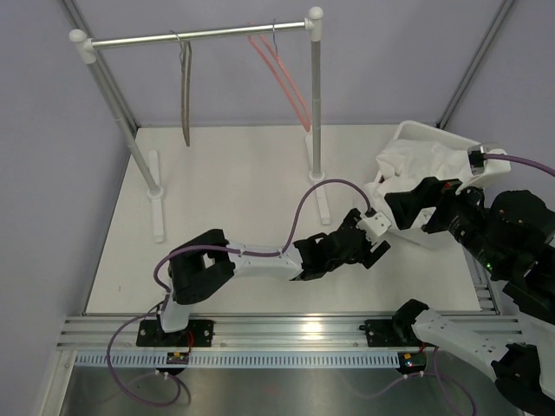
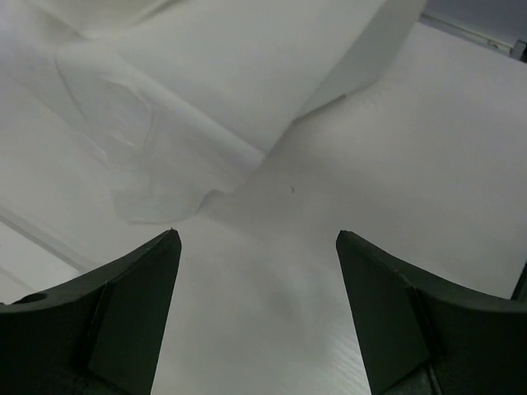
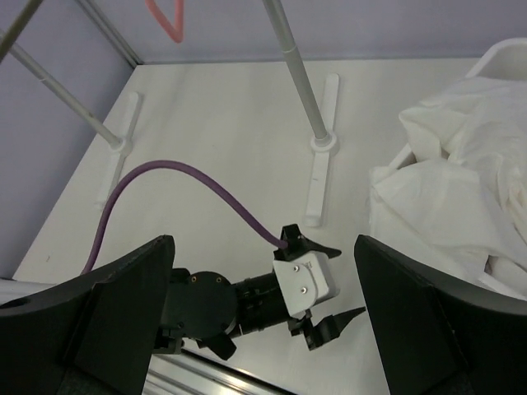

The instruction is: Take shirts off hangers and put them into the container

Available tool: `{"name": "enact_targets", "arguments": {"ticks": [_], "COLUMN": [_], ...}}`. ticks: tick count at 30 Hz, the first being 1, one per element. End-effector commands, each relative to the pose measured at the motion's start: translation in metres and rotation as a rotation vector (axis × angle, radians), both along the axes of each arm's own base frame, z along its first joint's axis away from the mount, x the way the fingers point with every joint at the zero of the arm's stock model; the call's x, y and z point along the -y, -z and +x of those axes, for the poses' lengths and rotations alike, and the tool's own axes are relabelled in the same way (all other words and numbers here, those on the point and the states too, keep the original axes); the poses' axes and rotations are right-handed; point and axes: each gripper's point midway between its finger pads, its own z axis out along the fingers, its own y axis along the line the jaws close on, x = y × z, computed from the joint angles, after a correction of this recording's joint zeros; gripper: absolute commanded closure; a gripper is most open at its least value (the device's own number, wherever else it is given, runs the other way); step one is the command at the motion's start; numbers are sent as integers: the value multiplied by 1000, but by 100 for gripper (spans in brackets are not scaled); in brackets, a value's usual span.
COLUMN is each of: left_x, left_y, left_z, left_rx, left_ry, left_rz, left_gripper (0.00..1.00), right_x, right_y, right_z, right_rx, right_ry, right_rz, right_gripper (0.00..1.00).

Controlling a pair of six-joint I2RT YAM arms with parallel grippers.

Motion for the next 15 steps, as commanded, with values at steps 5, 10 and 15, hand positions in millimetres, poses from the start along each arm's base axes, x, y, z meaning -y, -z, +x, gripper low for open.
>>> {"name": "enact_targets", "arguments": {"ticks": [5, 10, 15], "left_x": [39, 45, 22], "left_y": [-49, -30, -23], "left_z": [54, 81, 94], "left_rx": [115, 87, 53], "left_ry": [-128, -166, -239], "left_rz": [-83, -40, -14], "left_gripper": [16, 22, 36], "right_x": [13, 18, 21], "right_y": [-12, -21, -25], "right_z": [-29, -41, -44], "right_rx": [43, 71, 84], "right_ry": [-35, -52, -53], "right_rz": [79, 110, 113], "right_gripper": [0, 0, 1]}}
